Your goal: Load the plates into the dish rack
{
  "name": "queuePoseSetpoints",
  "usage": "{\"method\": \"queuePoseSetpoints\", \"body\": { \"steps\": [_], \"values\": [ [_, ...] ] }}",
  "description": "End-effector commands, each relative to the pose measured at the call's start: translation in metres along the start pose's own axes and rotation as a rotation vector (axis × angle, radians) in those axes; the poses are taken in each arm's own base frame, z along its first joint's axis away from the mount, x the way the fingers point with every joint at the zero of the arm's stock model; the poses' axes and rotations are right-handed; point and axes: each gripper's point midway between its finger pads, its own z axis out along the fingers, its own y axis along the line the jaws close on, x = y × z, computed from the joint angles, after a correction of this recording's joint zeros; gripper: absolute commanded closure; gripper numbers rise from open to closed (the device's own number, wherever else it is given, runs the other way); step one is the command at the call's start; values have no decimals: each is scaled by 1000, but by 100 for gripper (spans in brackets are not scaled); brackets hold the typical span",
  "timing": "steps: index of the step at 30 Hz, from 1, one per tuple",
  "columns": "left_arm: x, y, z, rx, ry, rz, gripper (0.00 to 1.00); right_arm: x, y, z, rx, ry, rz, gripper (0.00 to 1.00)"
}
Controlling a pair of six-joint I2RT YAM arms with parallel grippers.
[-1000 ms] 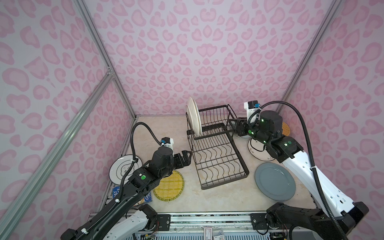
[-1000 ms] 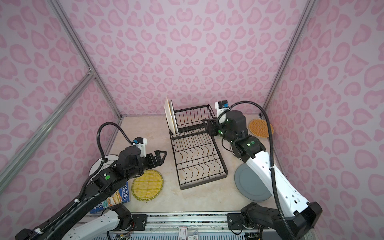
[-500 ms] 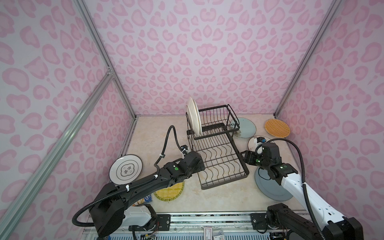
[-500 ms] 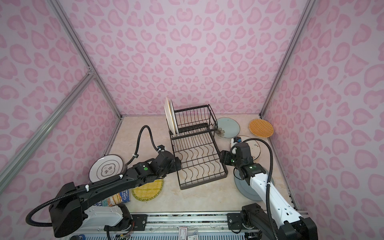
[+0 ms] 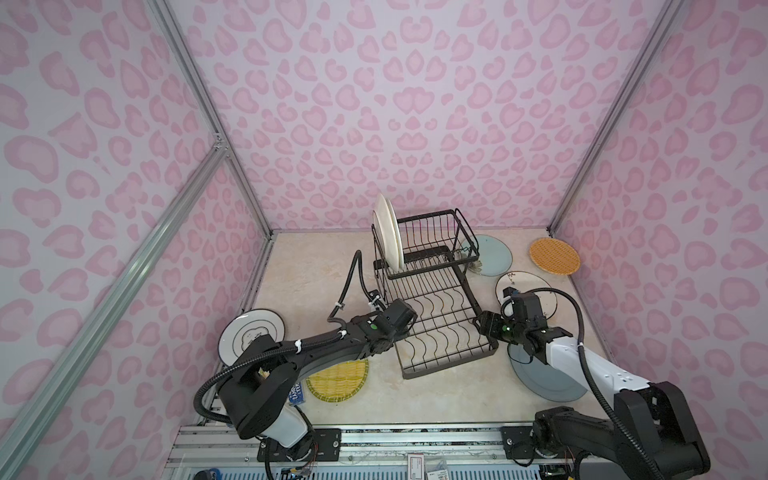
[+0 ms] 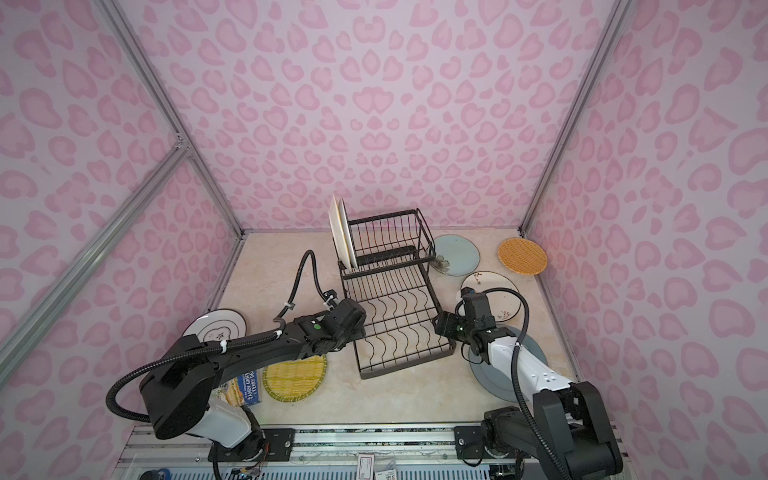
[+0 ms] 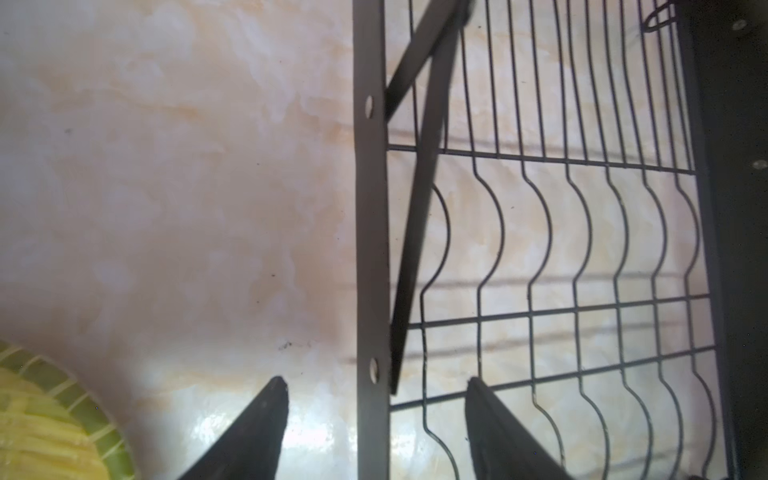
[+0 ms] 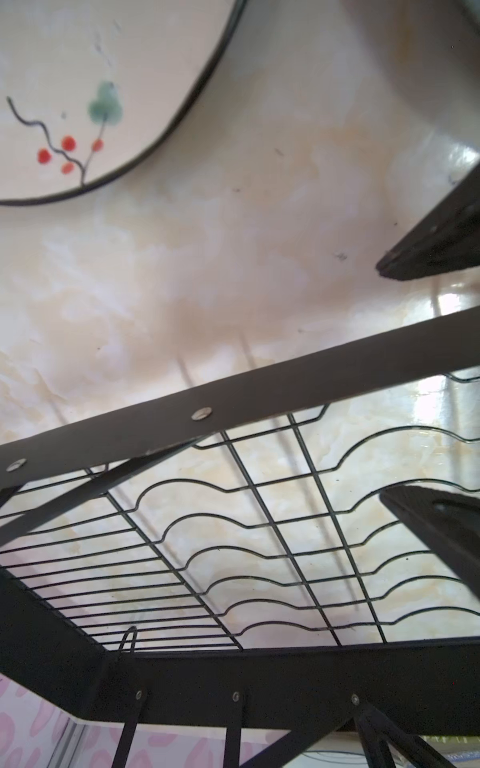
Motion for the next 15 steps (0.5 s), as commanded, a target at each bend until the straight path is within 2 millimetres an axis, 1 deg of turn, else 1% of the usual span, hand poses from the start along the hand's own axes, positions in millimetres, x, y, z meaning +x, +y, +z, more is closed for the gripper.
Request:
{"method": "queuePoseSetpoints", "body": {
  "steps": [1,5,9,10,11,15],
  "values": [
    [-4,3,4,-19,-10,-6,39,2,9,4,-47,-3,12,23],
    [-9,9,11,-35,-5,11,55,10,20,10,-66,11,5,23],
    [-15,17,20,-40,26,6,62,17,36,19,-97,21,17,24],
    [-18,20,22,-44,29,5,63,18,40,21,-105,22,23,24],
    [-21,22,23,-46,29,5,68,19,43,22,-110,19,31,25],
    [-35,25,29,-43,31,18,71,20,57,25,-133,6,46,25]
  ]
}}
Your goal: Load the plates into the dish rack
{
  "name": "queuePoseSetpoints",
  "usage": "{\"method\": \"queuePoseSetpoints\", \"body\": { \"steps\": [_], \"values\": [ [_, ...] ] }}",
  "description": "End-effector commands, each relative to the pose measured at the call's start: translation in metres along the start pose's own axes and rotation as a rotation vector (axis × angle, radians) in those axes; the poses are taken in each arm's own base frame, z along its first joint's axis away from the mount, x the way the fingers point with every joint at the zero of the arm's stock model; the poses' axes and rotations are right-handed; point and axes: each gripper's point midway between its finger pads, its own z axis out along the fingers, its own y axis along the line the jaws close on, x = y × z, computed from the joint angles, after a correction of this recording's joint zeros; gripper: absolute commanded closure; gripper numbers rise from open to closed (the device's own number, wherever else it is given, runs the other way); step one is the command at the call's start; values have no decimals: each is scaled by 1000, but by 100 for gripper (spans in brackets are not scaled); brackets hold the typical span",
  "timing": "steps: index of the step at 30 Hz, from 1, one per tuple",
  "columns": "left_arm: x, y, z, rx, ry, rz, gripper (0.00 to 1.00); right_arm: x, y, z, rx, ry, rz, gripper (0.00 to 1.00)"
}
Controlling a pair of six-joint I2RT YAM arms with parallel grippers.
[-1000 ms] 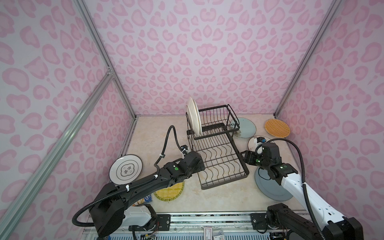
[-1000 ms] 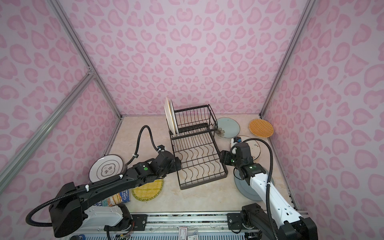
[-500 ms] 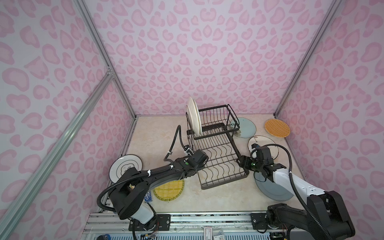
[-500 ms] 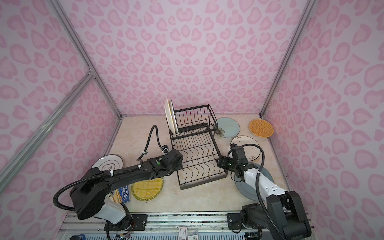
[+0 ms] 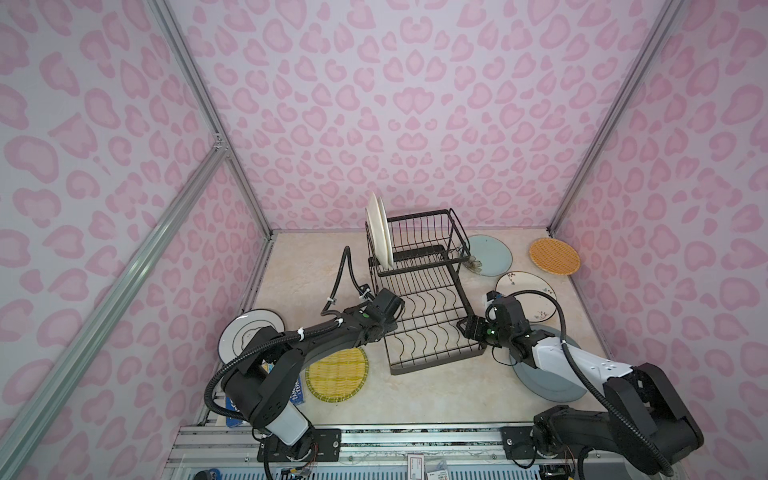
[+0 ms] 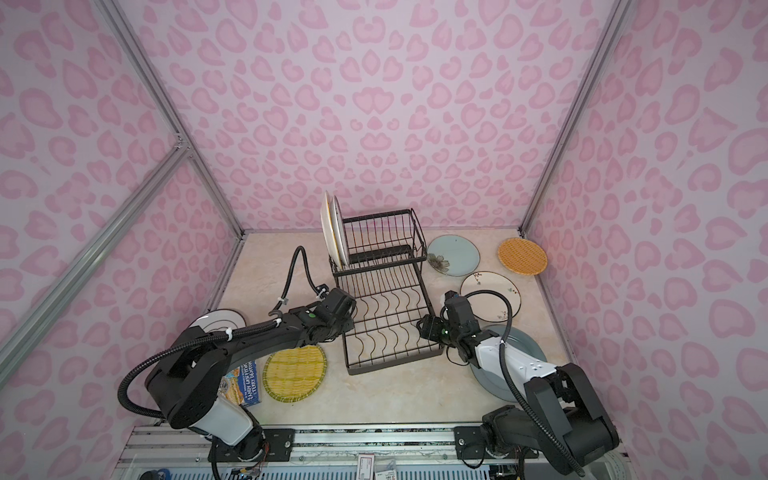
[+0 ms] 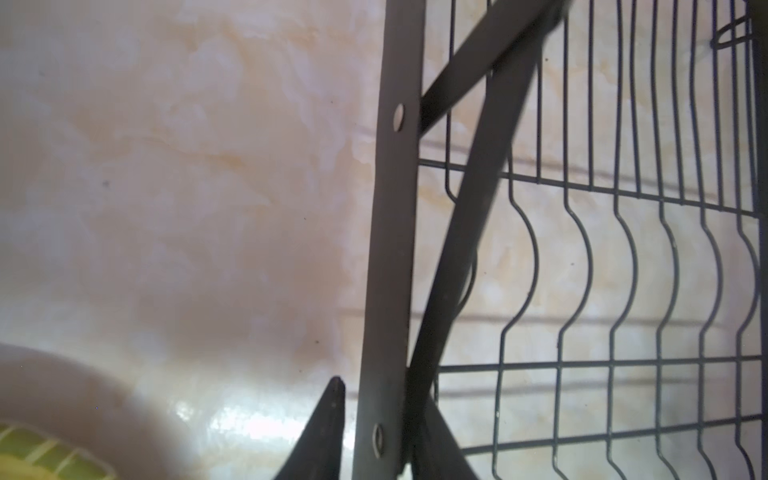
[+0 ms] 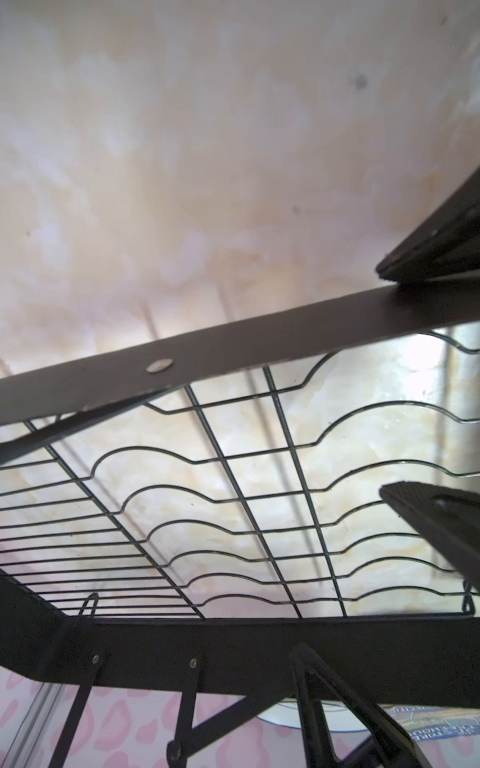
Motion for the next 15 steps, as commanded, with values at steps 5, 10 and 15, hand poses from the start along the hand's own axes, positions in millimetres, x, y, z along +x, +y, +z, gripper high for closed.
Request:
{"method": "queuePoseSetpoints", "body": {
  "steps": [5,10,15],
  "values": [
    [-29,9,16,5,8,18,71,-9,32,9,-73,-61,54,25],
    [-60,8,21,11,-16,27,70,-20,50,18,-98,-91,54,25],
    [-76,0,25,35,-26,39,69,-32,57,25,-116,-115,67,25]
  ]
}}
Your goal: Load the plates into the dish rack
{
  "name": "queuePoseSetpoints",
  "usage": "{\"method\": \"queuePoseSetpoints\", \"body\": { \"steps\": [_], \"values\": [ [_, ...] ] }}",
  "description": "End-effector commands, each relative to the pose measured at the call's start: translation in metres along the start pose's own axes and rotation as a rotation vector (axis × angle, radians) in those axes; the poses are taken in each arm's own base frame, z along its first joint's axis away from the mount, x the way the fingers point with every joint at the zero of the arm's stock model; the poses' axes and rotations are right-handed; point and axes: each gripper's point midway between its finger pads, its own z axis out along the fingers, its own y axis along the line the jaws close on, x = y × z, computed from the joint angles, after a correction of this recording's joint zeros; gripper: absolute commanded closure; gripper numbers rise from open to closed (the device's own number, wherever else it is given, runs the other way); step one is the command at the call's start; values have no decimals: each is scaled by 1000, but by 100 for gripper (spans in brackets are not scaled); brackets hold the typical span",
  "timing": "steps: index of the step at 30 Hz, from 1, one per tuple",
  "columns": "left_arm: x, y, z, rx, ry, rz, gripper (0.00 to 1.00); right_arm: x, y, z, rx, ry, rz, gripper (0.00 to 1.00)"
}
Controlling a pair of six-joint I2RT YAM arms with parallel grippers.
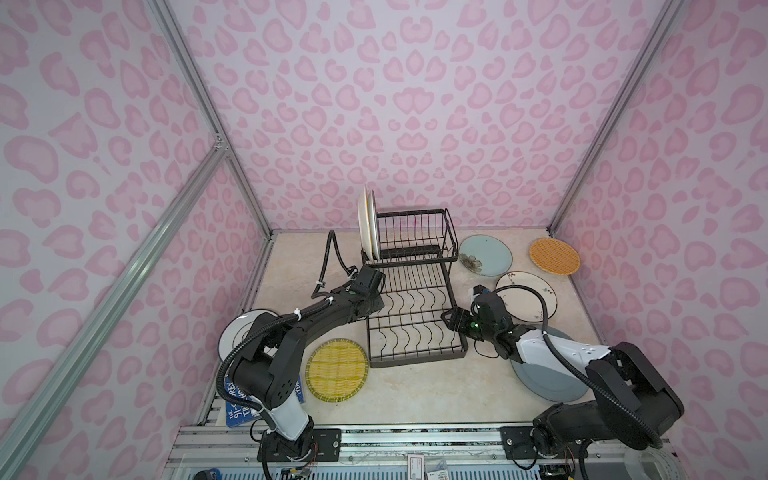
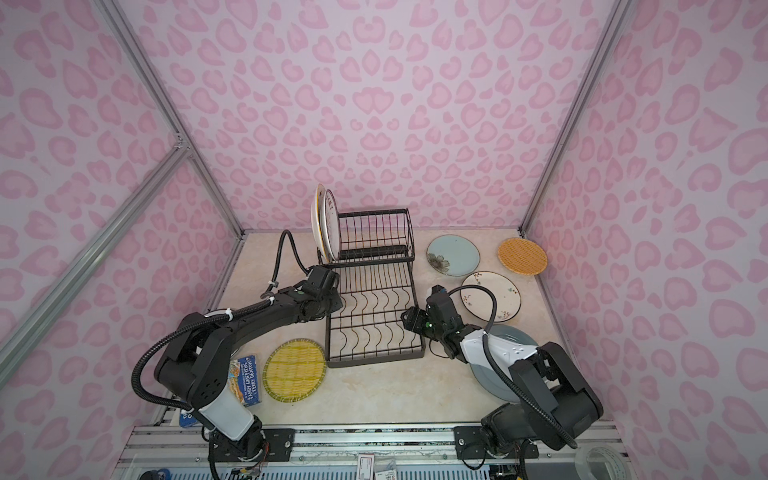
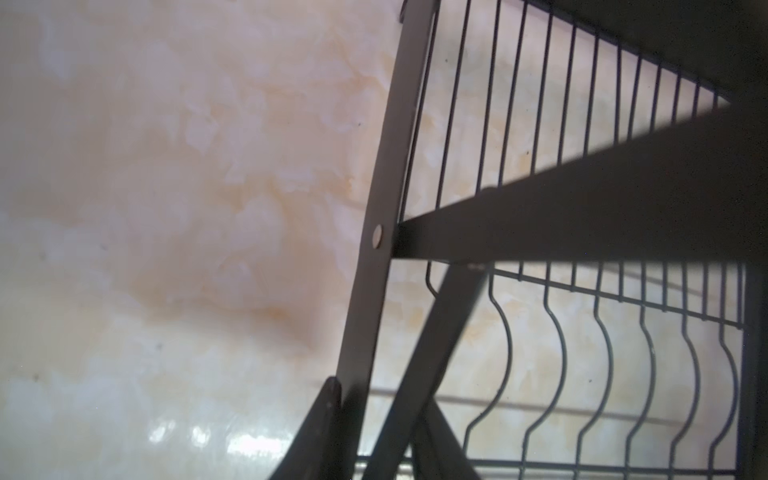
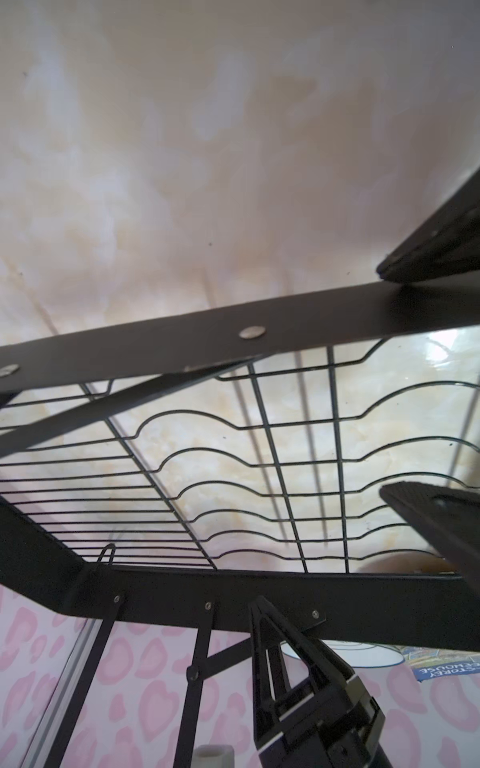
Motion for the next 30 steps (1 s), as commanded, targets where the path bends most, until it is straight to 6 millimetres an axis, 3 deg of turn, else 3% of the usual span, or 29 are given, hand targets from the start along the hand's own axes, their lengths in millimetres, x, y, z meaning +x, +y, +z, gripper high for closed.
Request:
{"method": "queuePoseSetpoints", "body": {
  "steps": [1,5,9,13,18,24,30],
  "values": [
    [-10,-11,4,42,-4,31,68,-17,15,3,-49,-58,10,25],
    [-10,-6,-2,34,-13,27,65,-19,20,0,-60,-63,6,25],
    [-9,3,-18,33,-32,18,47,-21,21,-7,-55,-71,-16,24],
    [-7,9,-42,64,-43,14,38,-23,22,-16,-51,-84,-30,23],
    [2,21,-79,111,-53,4,33,-28,25,-31,-44,-110,-51,21],
    [29,61,-133,134,-56,-45,24,-27,32,-54,-40,-124,-134,15],
    [69,114,-172,141,-42,-179,1,-17,51,-77,-62,-125,-247,4]
  ]
}}
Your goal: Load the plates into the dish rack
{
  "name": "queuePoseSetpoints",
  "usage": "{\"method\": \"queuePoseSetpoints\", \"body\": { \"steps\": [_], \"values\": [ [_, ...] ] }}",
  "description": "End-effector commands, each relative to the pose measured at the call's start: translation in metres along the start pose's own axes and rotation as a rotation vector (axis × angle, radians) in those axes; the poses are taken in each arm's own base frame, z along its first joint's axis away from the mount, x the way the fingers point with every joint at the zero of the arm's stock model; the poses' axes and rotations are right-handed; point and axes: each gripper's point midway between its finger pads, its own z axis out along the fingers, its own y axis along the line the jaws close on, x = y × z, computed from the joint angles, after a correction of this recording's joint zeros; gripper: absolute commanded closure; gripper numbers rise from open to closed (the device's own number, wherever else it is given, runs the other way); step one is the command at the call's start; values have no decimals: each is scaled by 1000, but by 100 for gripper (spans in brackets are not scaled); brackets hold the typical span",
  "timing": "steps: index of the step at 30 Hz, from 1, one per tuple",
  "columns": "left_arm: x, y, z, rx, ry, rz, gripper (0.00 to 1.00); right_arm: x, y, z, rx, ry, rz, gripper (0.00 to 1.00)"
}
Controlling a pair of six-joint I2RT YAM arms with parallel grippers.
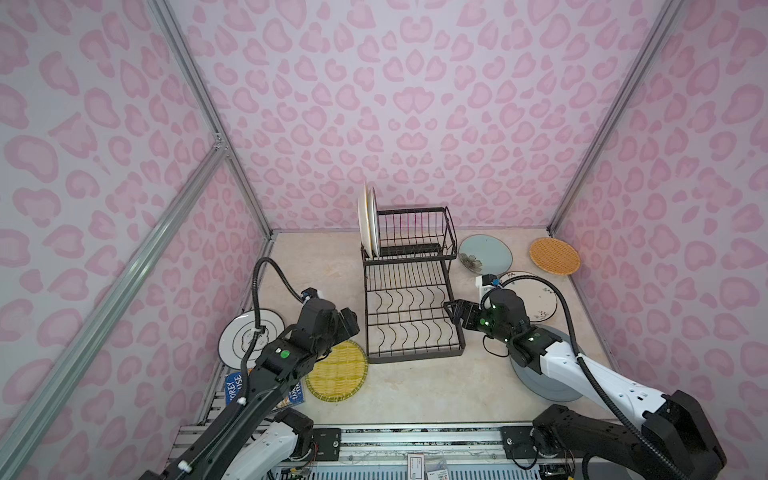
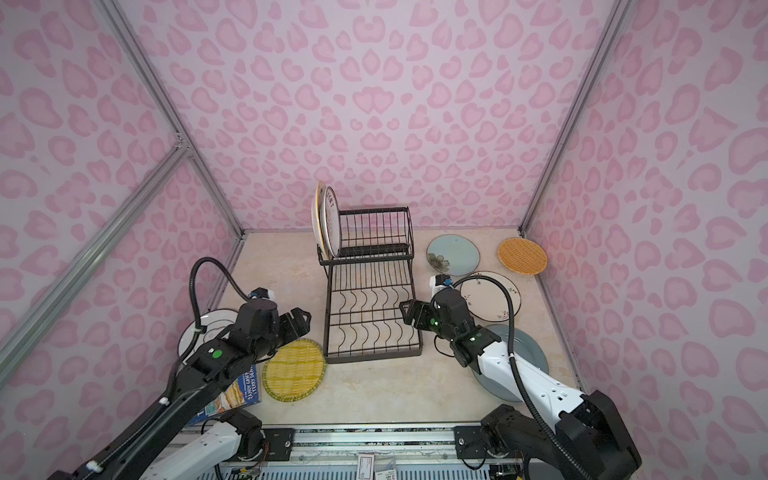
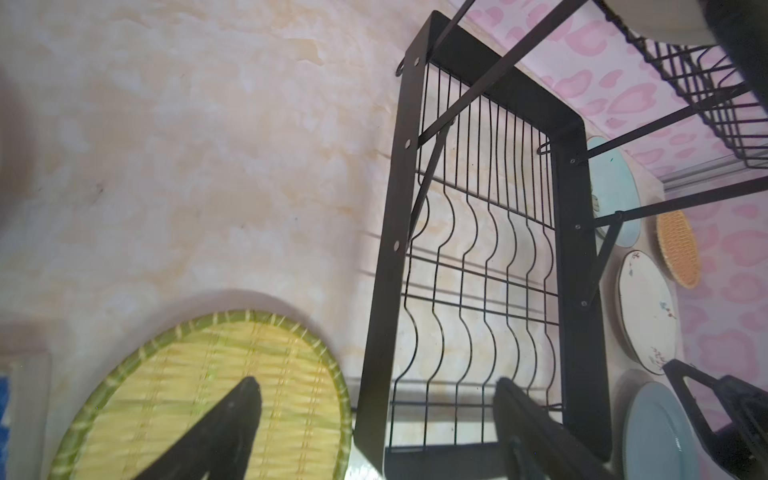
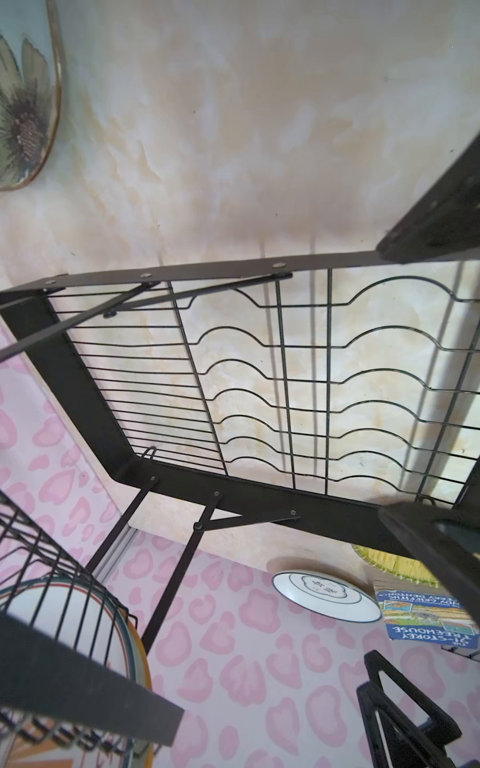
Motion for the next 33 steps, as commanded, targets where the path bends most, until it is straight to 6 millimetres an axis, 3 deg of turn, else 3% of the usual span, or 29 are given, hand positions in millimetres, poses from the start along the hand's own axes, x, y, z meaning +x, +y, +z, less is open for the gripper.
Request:
{"method": "queuePoseSetpoints", "body": {
  "steps": [1,7,13,26,33],
  "values": [
    [34,41,-19,-77,80,-100,2,8,7,-9,14,30,-92,2],
    [69,84,-34,-163,137,-241,2,24,40,-16,-43,61,-185,2],
    [92,106,-24,-227,172,-317,2,35,54,-16,-89,77,-201,2],
    [112,135,-5,-328,167,-440,2,37,66,-19,-145,97,-210,2],
    [111,141,-5,-363,149,-440,2,36,66,-21,-154,85,-201,2]
  ]
}}
